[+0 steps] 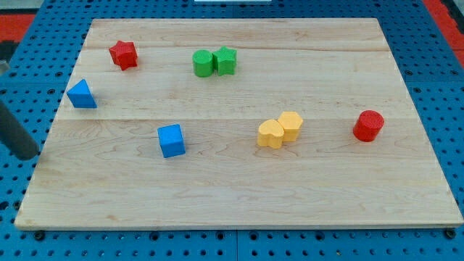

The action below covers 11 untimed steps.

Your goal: Push the blue triangle left to the blue cube

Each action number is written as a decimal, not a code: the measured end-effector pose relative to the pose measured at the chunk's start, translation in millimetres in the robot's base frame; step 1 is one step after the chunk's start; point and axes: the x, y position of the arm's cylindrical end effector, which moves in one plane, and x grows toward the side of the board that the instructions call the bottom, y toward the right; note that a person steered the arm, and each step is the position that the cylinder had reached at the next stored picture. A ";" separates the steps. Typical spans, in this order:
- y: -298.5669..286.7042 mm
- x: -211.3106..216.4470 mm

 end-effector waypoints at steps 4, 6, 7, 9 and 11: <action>49.6 -107.1; 65.3 -111.7; 35.4 -111.7; 0.0 -115.0; 2.8 -135.2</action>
